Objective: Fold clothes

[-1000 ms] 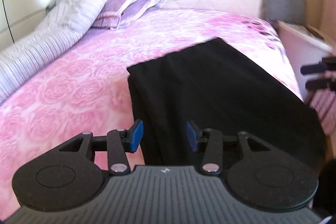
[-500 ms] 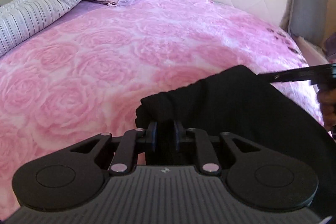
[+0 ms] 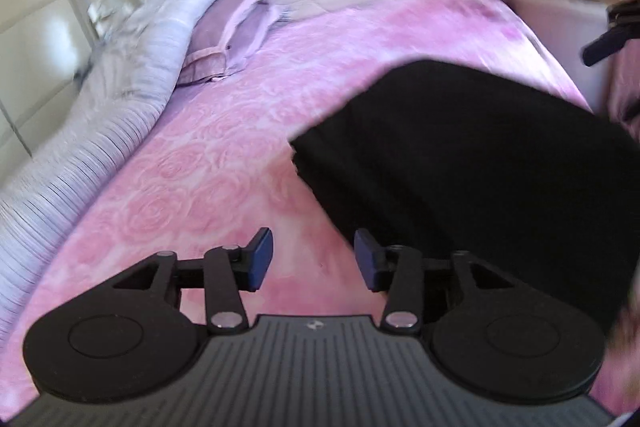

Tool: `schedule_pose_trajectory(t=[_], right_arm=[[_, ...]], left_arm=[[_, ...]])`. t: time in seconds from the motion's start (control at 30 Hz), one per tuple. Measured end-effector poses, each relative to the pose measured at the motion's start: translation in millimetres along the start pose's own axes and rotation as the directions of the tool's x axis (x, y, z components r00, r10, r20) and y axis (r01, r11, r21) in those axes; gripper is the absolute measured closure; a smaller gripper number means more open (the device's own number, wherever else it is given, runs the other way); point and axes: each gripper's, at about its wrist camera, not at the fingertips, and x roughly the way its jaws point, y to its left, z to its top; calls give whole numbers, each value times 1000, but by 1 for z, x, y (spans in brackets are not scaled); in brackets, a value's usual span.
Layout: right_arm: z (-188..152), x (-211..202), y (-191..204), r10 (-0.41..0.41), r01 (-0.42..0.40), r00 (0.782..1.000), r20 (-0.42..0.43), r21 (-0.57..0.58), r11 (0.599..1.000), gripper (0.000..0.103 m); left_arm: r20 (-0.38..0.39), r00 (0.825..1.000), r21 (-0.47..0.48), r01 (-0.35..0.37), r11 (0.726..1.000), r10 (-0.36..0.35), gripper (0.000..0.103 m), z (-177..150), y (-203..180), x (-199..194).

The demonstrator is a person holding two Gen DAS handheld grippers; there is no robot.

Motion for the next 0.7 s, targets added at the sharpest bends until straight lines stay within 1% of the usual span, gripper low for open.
schedule_pose_trajectory(t=[0.03, 0.07, 0.1, 0.13, 0.17, 0.2, 0.23, 0.27, 0.3, 0.33, 0.37, 0.4, 0.43, 0.47, 0.53, 0.57, 0.6, 0.63, 0.7], right_arm=[[-12, -4, 30, 17, -17, 1000, -10, -54, 998, 31], [-25, -8, 60, 33, -35, 999, -22, -108, 994, 32], [-36, -3, 87, 41, -46, 998, -39, -156, 987, 32], [-48, 3, 113, 46, -57, 997, -58, -203, 978, 32], [-55, 11, 131, 23, -36, 998, -55, -254, 967, 32], [-61, 19, 147, -7, -7, 999, -46, -306, 952, 34], [-65, 31, 161, -49, 29, 998, -47, -362, 932, 36], [-70, 46, 172, -89, 51, 993, -72, -424, 904, 40], [-75, 59, 179, -114, 64, 991, -73, -489, 870, 41], [-79, 66, 184, -143, 102, 989, -32, -551, 828, 41], [-81, 73, 189, -172, 128, 985, -14, -608, 783, 45], [-81, 78, 190, -191, 136, 982, -15, -647, 750, 75], [-80, 86, 189, -223, 142, 974, -32, -679, 720, 91], [-79, 88, 183, -214, 128, 976, -43, -684, 718, 95], [-75, 88, 170, -178, 90, 982, -61, -681, 727, 100], [-72, 80, 165, -168, 89, 984, -51, -682, 726, 101], [-65, 66, 158, -163, 99, 986, -34, -668, 738, 101], [-59, 51, 150, -163, 109, 986, -21, -656, 747, 101], [-50, 18, 131, -165, 122, 986, -8, -642, 757, 101]], left_arm=[[-5, 1000, 35, -7, 999, 7, 62, -10, -9, -13], [-5, 1000, 41, -8, 999, 8, 62, -19, -17, -23], [-5, 1000, 53, -8, 999, 8, 59, -27, -25, -32], [-5, 1000, 66, -8, 998, 9, 55, -34, -34, -40], [-3, 1000, 90, -14, 996, 14, 52, -40, -42, -45], [3, 1000, 129, -24, 991, 24, 43, -46, -52, -52], [10, 999, 169, -35, 985, 34, 36, -52, -61, -58], [19, 999, 214, -42, 976, 39, 33, -56, -70, -63], [24, 999, 277, -52, 959, 47, 31, -60, -79, -66], [30, 998, 339, -62, 939, 55, 30, -64, -88, -69], [40, 997, 390, -74, 918, 64, 30, -67, -94, -69], [51, 996, 439, -87, 894, 72, 29, -70, -99, -69], [62, 995, 488, -99, 867, 79, 27, -73, -105, -70], [73, 994, 533, -111, 839, 85, 27, -76, -110, -70], [104, 989, 567, -146, 811, 106, 24, -75, -112, -68], [120, 986, 581, -164, 797, 116, 24, -73, -113, -66], [144, 983, 596, -180, 782, 116, 23, -71, -116, -65], [168, 979, 612, -196, 766, 116, 19, -68, -119, -64], [228, 968, 667, -236, 707, 107, 15, -64, -129, -57]])
